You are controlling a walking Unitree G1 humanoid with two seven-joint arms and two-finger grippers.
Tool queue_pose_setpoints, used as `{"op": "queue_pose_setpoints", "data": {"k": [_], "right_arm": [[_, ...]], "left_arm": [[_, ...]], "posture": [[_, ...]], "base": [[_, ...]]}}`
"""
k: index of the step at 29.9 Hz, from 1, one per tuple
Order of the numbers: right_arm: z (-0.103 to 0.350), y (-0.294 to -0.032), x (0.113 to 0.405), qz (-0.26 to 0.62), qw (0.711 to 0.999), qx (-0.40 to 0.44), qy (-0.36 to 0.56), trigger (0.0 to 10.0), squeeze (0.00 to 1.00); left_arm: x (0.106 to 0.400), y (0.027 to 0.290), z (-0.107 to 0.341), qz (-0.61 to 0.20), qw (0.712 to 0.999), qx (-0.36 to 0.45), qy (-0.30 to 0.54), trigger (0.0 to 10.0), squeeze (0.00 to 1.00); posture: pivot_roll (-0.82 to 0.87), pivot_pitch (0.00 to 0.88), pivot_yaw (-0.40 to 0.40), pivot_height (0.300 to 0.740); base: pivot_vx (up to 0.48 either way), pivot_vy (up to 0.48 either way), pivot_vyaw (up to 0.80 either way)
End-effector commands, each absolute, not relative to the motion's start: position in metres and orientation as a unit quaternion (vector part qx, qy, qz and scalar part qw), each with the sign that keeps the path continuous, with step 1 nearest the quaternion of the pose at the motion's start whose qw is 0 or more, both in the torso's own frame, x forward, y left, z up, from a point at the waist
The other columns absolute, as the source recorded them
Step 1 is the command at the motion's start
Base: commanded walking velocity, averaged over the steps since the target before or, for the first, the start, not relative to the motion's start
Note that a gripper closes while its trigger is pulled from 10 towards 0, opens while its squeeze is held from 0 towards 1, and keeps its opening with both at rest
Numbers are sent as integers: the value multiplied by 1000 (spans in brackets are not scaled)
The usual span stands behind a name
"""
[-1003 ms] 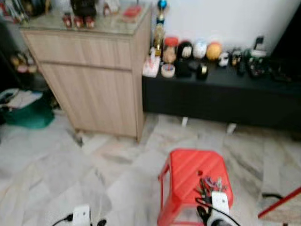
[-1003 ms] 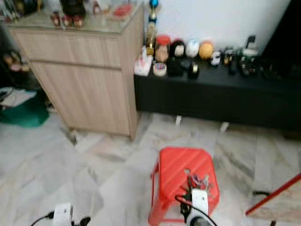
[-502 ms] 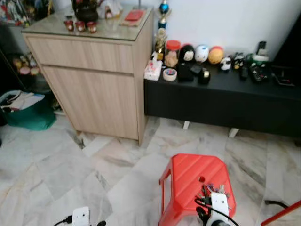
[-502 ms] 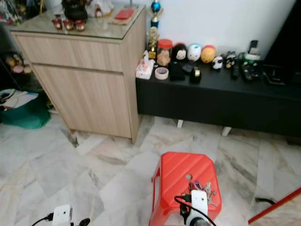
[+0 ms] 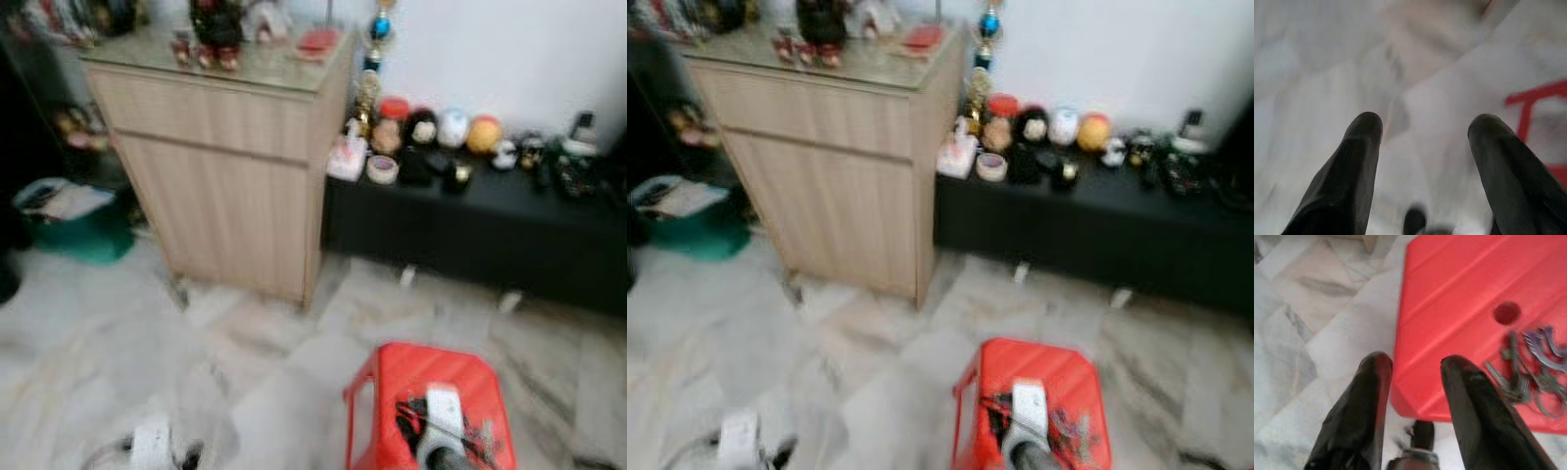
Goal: Hang keys on a hook
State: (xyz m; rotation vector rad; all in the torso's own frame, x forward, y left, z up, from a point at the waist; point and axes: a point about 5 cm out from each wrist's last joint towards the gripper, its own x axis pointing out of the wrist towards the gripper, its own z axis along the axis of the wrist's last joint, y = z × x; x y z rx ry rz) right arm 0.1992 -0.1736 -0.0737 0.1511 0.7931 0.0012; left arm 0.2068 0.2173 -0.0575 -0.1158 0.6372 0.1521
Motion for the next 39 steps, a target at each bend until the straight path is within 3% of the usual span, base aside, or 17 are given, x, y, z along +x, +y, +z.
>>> {"op": "queue_pose_setpoints", "data": {"k": [1,10,19,21,23,30,39], "right_arm": [[-74,-172,198,0,922,84,377,10000,0],[-68,-174,201,-22,939,109,325,10000,0],[-60,-177,205,-14,957,76,279,10000,0],[-15,-177,253,-13,988,65,140,10000,0],[14,-175,272,-6,996,58,66,10000,0],[28,-173,276,11,998,48,25,10000,0],[20,-176,257,23,999,21,33,10000,0]], "left_arm": [[210,224,-52,74,953,-47,290,10000,0],[233,214,-23,50,984,-49,166,10000,0],[237,201,5,36,996,-49,62,10000,0],[235,199,13,33,997,-49,42,10000,0],[233,200,20,36,998,-48,25,10000,0],[218,202,31,26,999,-31,8,10000,0],[208,208,33,49,998,-44,9,10000,0]], "posture": [[93,39,-33,740],[89,51,-39,740],[77,59,-36,740],[70,59,-33,740],[66,60,-32,740],[67,56,-26,740],[77,39,-44,740]], "base": [[0,0,0],[0,0,0],[0,0,0],[0,0,0],[0,0,0],[0,0,0],[0,0,0]]}}
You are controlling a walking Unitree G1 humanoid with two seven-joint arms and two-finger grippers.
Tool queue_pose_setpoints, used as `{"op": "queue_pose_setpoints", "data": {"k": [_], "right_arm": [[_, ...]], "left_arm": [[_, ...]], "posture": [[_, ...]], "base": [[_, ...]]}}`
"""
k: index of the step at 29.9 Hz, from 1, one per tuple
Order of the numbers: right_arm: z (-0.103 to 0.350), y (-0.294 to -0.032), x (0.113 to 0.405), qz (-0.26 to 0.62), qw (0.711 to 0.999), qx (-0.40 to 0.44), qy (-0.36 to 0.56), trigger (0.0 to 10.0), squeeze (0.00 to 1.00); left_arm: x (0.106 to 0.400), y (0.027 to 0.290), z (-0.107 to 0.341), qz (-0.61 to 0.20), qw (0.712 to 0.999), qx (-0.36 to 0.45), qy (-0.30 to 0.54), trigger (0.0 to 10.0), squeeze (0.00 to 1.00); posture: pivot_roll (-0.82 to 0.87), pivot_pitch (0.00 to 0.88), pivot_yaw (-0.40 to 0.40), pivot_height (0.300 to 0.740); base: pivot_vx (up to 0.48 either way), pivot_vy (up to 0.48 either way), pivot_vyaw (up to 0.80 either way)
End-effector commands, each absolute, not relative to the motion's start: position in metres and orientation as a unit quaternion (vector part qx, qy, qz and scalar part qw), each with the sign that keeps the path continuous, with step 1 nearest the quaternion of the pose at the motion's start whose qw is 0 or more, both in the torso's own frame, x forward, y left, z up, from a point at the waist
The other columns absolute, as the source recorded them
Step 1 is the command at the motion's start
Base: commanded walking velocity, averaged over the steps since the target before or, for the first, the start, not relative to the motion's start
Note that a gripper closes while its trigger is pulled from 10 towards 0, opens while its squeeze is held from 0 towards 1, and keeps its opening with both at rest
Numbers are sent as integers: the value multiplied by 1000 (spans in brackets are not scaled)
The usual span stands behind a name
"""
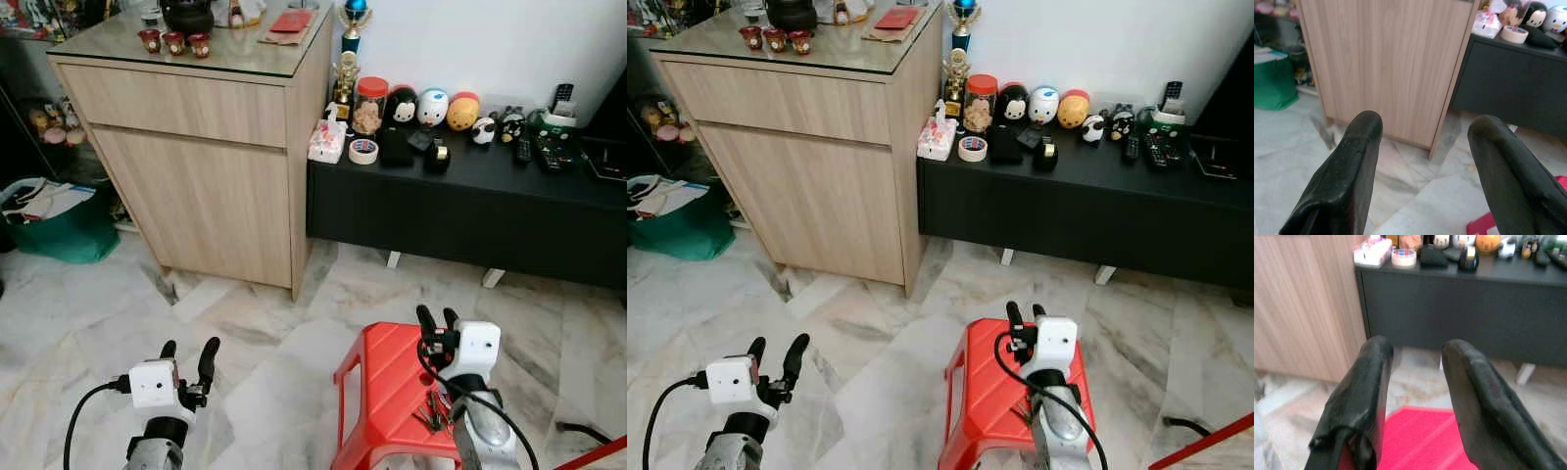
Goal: Hang keys on a hook
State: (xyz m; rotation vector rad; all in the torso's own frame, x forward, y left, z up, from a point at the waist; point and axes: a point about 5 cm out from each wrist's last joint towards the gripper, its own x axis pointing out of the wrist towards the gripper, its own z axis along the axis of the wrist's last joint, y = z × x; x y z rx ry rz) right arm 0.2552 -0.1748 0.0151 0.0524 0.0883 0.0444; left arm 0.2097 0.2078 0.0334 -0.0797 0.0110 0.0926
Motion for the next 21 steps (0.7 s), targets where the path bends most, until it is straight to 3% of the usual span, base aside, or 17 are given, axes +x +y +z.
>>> {"op": "queue_pose_setpoints", "data": {"k": [1,8,21], "right_arm": [[20,-176,257,23,999,21,33,10000,0],[20,-174,261,11,998,17,64,10000,0],[21,-172,258,2,997,14,81,10000,0]], "left_arm": [[208,208,33,49,998,-44,9,10000,0],[215,200,38,35,998,-47,12,10000,0],[209,202,39,38,998,-51,29,10000,0]], "posture": [[77,39,-44,740],[79,33,-43,740],[84,57,-41,660]], "base": [[0,0,0],[0,0,0],[0,0,0]]}}
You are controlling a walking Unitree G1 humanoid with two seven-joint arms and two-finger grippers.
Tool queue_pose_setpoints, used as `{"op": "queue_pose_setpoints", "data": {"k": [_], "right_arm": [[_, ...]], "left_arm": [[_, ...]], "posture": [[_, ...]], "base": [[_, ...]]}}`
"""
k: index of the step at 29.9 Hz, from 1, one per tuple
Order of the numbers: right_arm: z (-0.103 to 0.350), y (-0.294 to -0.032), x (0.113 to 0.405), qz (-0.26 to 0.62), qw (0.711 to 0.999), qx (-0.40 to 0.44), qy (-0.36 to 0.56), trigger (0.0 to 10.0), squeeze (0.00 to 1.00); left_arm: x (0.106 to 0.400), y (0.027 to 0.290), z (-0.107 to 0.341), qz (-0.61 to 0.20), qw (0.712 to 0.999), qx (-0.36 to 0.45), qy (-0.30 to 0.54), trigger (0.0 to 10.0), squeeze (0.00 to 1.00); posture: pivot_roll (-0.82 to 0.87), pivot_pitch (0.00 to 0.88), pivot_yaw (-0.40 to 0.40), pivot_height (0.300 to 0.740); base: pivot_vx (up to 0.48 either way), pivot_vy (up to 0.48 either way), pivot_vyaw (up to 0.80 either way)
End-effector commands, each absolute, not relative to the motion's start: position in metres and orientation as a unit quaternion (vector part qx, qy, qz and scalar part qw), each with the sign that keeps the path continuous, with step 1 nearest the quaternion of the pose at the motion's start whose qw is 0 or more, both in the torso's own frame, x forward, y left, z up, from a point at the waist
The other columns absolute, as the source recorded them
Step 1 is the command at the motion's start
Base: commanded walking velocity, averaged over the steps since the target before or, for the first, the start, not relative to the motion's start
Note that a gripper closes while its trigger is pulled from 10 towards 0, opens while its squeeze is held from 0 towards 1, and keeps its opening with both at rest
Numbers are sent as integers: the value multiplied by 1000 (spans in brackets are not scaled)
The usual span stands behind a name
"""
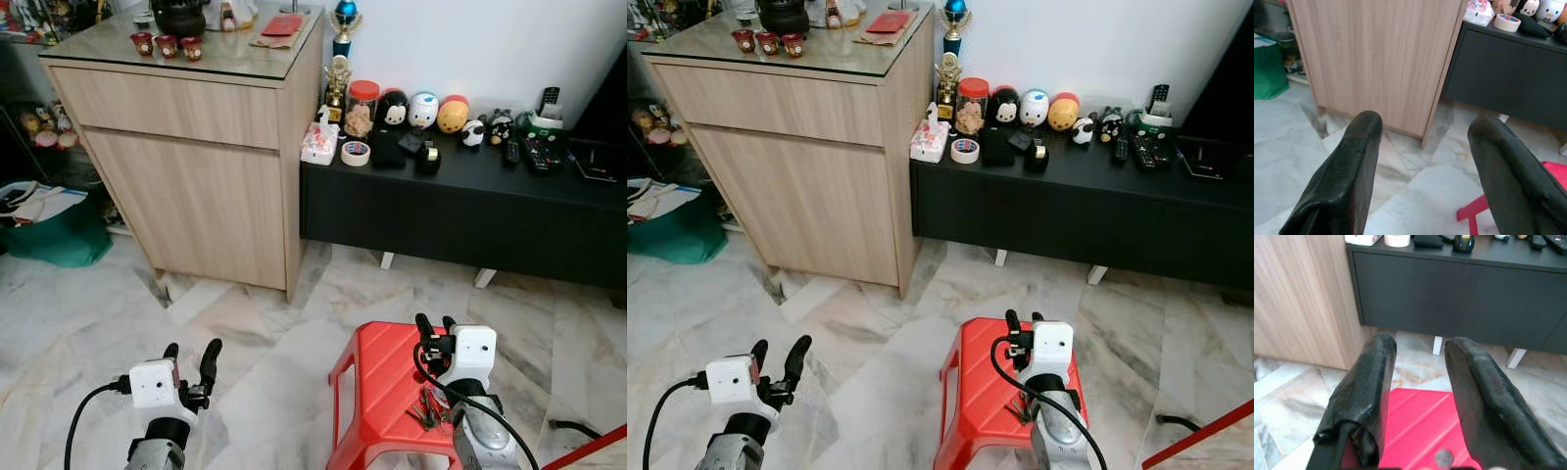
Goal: Hang keys on a hook
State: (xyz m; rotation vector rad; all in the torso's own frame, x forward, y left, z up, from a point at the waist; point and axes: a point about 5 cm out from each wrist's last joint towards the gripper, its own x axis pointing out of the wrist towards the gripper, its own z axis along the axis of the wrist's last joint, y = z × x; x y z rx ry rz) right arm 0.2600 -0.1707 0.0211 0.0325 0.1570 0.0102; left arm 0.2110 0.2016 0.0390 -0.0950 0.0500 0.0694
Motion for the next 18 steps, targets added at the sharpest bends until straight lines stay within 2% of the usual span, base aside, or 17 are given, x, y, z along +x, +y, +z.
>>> {"op": "queue_pose_setpoints", "data": {"k": [1,18], "right_arm": [[23,-171,260,4,997,18,73,10000,0],[25,-167,263,-1,997,25,78,10000,0]], "left_arm": [[210,201,39,35,998,-51,31,10000,0],[209,200,40,35,997,-55,39,10000,0]], "posture": [[84,57,-41,660],[91,70,-40,660]], "base": [[0,0,0],[0,0,0]]}}
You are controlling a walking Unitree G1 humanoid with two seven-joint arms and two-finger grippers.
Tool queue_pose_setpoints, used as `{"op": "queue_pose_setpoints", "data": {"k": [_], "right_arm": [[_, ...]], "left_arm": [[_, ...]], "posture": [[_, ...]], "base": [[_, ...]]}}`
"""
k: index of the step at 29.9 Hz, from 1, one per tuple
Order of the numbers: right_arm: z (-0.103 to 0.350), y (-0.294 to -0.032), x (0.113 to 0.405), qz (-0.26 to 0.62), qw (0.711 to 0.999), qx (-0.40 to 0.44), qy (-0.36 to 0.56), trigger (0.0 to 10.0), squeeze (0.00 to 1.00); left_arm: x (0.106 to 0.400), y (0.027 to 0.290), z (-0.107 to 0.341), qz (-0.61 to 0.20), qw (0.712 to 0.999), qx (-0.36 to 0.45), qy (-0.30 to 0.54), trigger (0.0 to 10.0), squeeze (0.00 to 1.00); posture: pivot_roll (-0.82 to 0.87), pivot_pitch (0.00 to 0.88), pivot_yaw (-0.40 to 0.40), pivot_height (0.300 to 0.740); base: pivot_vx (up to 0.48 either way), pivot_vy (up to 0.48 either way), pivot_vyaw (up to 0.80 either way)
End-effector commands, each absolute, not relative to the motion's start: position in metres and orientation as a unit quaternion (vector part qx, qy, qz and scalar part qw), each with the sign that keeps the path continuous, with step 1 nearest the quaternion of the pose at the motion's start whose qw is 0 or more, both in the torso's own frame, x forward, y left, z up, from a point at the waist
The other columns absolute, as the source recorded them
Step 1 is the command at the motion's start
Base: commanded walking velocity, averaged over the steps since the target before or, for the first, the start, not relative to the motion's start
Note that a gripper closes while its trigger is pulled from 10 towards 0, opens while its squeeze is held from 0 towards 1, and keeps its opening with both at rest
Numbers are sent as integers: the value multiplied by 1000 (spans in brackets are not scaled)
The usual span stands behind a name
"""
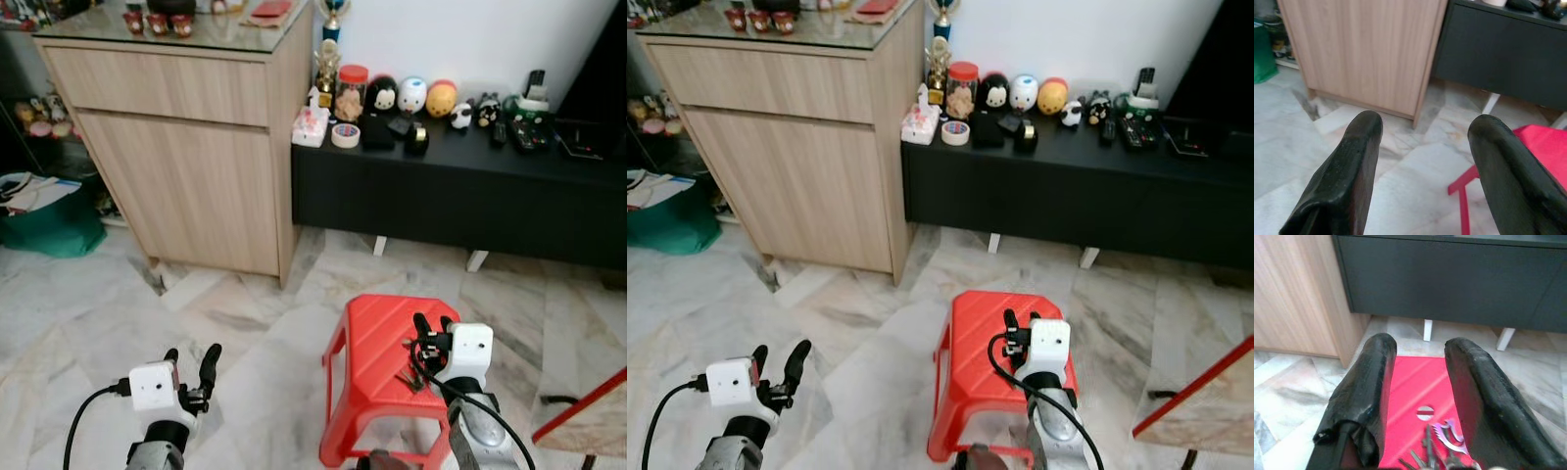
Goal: Hang keys on a hook
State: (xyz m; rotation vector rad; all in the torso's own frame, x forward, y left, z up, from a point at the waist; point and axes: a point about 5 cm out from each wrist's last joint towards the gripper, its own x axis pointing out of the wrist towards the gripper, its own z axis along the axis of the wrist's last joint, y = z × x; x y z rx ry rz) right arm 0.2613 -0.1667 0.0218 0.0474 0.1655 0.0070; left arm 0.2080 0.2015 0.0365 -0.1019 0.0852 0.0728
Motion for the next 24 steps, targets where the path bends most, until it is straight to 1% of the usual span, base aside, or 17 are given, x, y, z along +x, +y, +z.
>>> {"op": "queue_pose_setpoints", "data": {"k": [1,11,14,17,24], "right_arm": [[25,-167,263,0,997,26,79,10000,0],[22,-167,263,-6,995,29,91,10000,0],[19,-166,263,-1,994,28,108,10000,0],[22,-164,263,0,995,32,92,10000,0],[20,-162,263,6,995,29,98,10000,0]], "left_arm": [[209,200,40,35,997,-55,39,10000,0],[208,198,39,33,997,-59,43,10000,0],[209,197,39,31,997,-59,44,10000,0],[209,197,39,31,997,-59,44,10000,0],[209,196,40,31,997,-59,45,10000,0]], "posture": [[92,72,-40,660],[93,72,-38,660],[93,72,-38,647],[92,70,-36,627],[92,72,-39,627]], "base": [[0,0,0],[0,0,0],[0,0,0],[0,0,0],[0,0,0]]}}
